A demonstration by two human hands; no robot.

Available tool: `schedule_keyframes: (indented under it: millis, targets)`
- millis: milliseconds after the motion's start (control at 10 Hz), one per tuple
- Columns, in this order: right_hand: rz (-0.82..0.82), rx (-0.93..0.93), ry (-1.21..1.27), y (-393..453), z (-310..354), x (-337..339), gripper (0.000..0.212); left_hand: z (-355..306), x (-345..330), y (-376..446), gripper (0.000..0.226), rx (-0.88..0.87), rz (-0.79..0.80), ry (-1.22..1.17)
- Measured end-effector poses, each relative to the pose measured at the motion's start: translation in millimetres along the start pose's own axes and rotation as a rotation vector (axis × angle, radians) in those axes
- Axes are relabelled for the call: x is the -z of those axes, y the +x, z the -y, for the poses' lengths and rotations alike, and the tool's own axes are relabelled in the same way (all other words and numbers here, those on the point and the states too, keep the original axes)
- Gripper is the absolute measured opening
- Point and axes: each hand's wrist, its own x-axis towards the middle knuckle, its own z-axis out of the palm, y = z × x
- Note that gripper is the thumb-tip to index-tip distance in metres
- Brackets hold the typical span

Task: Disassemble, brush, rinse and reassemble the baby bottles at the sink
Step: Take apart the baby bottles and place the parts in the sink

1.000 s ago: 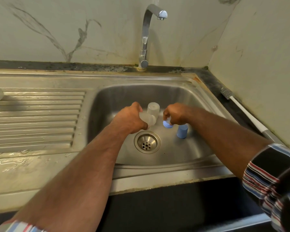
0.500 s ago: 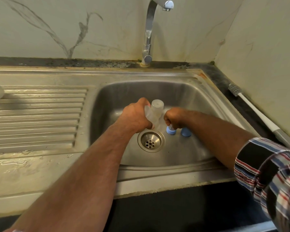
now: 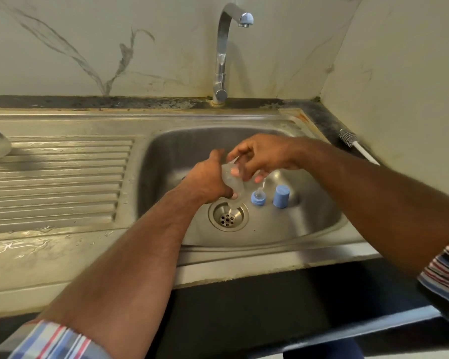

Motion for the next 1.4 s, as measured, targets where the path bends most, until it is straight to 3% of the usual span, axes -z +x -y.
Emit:
schedule_keyframes:
  millis: [200,300,400,500,900,1400]
  targets:
    - [-0.124,-0.036,-0.200,-8.9,-16.5,-5.9,0.054,-5.0,-8.3,0.9,0.113,-0.075,0.062,-0.055]
    - [-0.163,-0.102,-0.334,-10.4,-33.7,-1.5,0.049,-1.1,-12.1,4.5,0.098,-0.089,0.083,-0.064]
    - [-0.193,-0.207,-0.626,-9.2,-56.5,3.6,0.063,6.1,-11.6,7.7,0.087,-0.089,0.074,-0.025]
    - [-0.153,-0.277,-0.723,-3.7,-75.1,3.2,0.071,10.2,-10.9,10.2,0.084,-0.082,0.087,-0.002]
    - [-0.126,-0.340,-0.747,7.4,-90.2,-4.7,0.072,10.2,-11.7,11.2,0.080,-0.081,0.086,-0.002]
    - [-0.144,-0.393,-0.787,-0.8,-74.0,-8.2,0.088,2.5,-8.1,4.2,0.081,-0.102,0.060,0.052]
